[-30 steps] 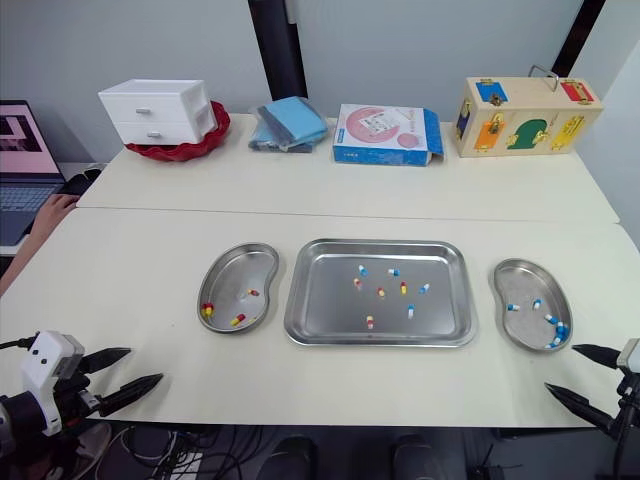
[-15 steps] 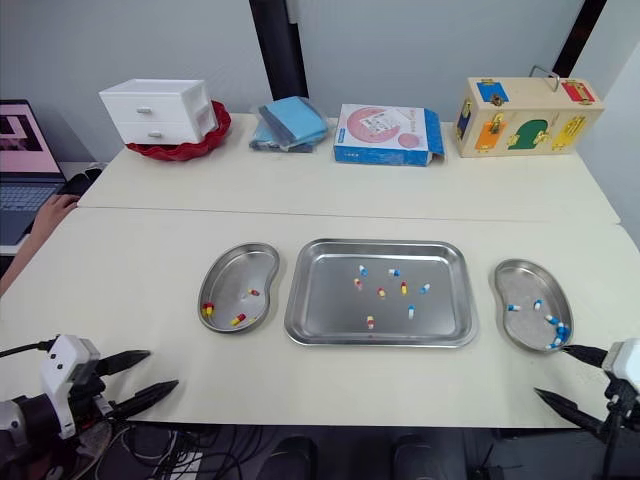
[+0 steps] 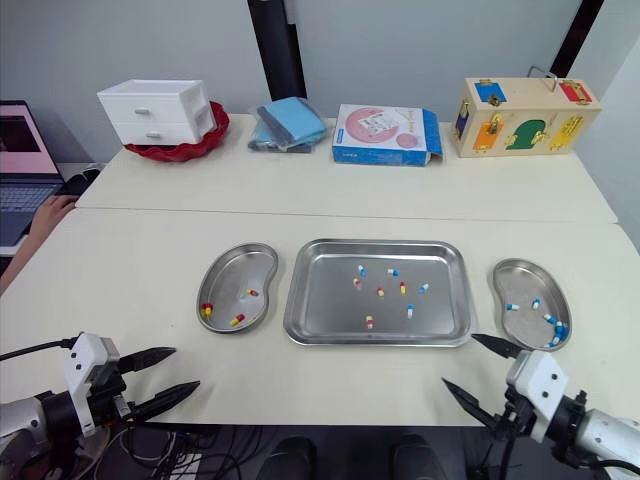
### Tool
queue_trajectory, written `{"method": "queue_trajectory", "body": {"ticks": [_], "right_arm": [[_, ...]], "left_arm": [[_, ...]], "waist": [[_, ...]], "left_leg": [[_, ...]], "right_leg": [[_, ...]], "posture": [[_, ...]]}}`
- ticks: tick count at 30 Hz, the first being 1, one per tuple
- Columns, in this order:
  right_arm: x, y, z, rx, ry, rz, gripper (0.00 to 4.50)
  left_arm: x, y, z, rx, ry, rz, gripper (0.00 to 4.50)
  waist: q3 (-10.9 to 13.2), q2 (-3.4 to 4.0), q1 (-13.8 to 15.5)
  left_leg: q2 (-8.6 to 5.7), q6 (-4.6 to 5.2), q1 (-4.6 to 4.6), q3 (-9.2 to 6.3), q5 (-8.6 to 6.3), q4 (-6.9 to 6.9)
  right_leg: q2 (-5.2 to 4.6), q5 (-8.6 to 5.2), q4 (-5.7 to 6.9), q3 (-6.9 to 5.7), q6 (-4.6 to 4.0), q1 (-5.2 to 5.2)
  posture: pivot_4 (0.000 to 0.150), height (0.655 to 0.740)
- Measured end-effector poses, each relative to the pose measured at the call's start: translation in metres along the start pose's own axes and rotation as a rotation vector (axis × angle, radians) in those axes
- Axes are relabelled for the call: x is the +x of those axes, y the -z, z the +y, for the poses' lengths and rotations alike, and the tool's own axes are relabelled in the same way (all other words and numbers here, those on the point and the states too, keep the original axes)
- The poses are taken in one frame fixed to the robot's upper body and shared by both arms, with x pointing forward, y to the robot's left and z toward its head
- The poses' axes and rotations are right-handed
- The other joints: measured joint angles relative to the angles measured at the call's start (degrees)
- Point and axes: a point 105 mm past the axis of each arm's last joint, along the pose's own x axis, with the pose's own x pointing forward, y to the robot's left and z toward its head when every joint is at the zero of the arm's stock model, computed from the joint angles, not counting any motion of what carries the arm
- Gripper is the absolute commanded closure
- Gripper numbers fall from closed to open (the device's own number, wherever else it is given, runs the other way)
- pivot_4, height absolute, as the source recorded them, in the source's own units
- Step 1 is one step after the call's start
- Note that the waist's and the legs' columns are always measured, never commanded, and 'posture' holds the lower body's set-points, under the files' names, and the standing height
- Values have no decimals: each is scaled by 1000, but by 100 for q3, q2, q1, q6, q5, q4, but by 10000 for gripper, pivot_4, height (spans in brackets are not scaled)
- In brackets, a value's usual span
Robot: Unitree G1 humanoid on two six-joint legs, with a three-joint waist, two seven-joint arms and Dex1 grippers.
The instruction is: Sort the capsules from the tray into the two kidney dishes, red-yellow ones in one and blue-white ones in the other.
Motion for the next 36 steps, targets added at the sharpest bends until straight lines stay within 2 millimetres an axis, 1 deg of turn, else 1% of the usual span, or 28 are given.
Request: {"method": "queue_trajectory", "body": {"ticks": [3, 6, 10, 13, 16, 20, 21, 25, 28, 29, 30, 32, 36], "right_arm": [[6, 0, 2, 10, -3, -21, 0], [5, 9, 1, 28, 4, -12, 0], [2, 20, 2, 36, 11, -6, 0], [1, 27, 2, 32, 23, -8, 0], [3, 28, 3, 51, 38, -26, 0], [7, 25, 5, 62, 52, -53, 0], [8, 23, 5, 60, 52, -58, 0], [14, 14, 2, 46, 72, -85, 0], [18, 9, 2, 44, 78, -98, 0], [19, 8, 2, 47, 79, -99, 0], [19, 8, 2, 49, 80, -99, 0], [20, 8, 2, 54, 88, -95, 0], [21, 4, 2, 54, 97, -98, 0]], "left_arm": [[1, -3, -1, 8, 14, -15, 417], [7, -11, -5, 37, 41, -35, 417], [26, -40, -14, 86, 93, -128, 417], [53, -66, -29, 115, 153, -192, 417], [81, -82, -40, 114, 182, -226, 417], [125, -106, -55, 134, 195, -259, 417], [131, -111, -57, 138, 195, -267, 417], [172, -134, -66, 150, 178, -271, 417], [190, -154, -69, 156, 162, -284, 6300], [195, -158, -68, 163, 152, -276, 9935], [199, -160, -67, 162, 144, -271, 12655], [206, -157, -65, 161, 134, -241, 12655], [218, -141, -59, 142, 111, -162, 12655]], "waist": [[0, 0, 2], [-2, -4, 20], [-2, -3, 26], [-4, -1, 18], [-4, 1, 13], [-4, 2, 15], [-4, 2, 15], [-4, 1, 16], [-4, 2, 1], [-6, 5, -3], [-7, 7, -9], [-9, 9, -4], [-8, 9, 1]], "left_leg": [[0, 0, 0, 0, 0, 0], [0, 0, 0, 0, 0, 1], [0, 0, 1, -2, 0, 2], [-1, 0, 2, -2, 0, 2], [0, 0, 4, -4, 0, 2], [-3, 0, 3, -5, 0, 6], [-3, 0, 3, -5, 1, 5], [-4, 0, 2, -9, 1, 9], [-6, 0, 2, -9, 1, 10], [-6, -1, 3, -9, 2, 9], [-6, 0, 4, -9, 2, 8], [-6, -1, 3, -10, 2, 7], [-6, -1, 2, -10, 2, 8]], "right_leg": [[0, 0, 0, 0, 0, 0], [0, 0, 0, -1, 0, 2], [0, 0, 1, -2, 0, 4], [0, 1, 1, -1, 1, 6], [2, 1, 3, -2, 1, 6], [2, 2, 3, -1, 2, 9], [2, 2, 3, -2, 2, 9], [3, 2, 3, -4, 2, 11], [3, 2, 3, -3, 3, 11], [3, 2, 4, -3, 3, 12], [3, 2, 4, -3, 3, 11], [3, 2, 3, -3, 3, 11], [2, 2, 3, -4, 3, 11]], "posture": [[1500, 7400], [1500, 7400], [1500, 7400], [1500, 7400], [1500, 7400], [1500, 7400], [1500, 7400], [1500, 7400], [1500, 7400], [1500, 7400], [1500, 7400], [1500, 7400], [1500, 7400]]}}
